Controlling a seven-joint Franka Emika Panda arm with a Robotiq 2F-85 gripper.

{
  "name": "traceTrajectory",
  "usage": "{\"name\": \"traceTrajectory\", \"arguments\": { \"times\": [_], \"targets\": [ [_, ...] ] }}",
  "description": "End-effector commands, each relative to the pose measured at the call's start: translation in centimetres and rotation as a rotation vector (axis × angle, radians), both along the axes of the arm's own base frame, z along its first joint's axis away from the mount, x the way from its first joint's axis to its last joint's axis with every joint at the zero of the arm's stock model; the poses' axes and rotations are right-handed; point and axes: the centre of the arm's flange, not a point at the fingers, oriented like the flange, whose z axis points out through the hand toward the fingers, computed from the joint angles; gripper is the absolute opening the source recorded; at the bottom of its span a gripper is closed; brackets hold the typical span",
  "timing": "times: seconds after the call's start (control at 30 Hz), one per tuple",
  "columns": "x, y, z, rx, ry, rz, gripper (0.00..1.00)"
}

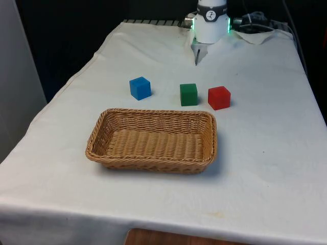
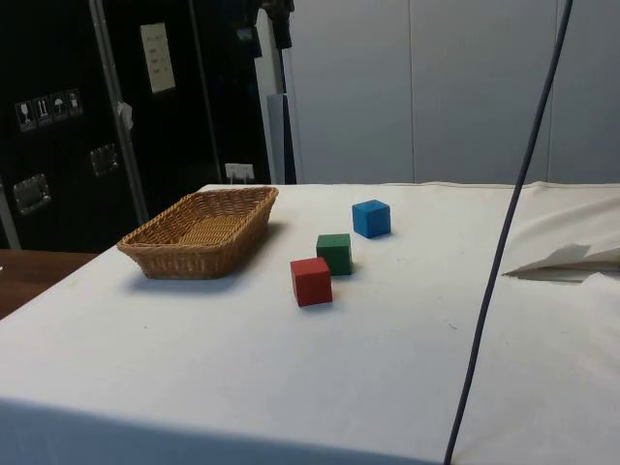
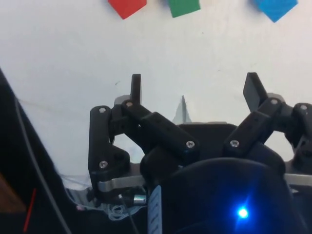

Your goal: Pick up the blue cube and place it into the basket.

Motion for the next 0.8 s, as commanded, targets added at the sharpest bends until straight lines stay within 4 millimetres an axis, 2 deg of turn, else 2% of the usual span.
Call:
{"name": "traceTrajectory", "arguments": {
  "times": [0.0, 0.77],
  "targets": [
    [-0.1, -0.2, 0.0, -0.02, -0.016, -0.014, 1.0],
    [-0.2, -1.4, -0.2, -0.11, -0.042, -0.106, 1.0]
  ]
}}
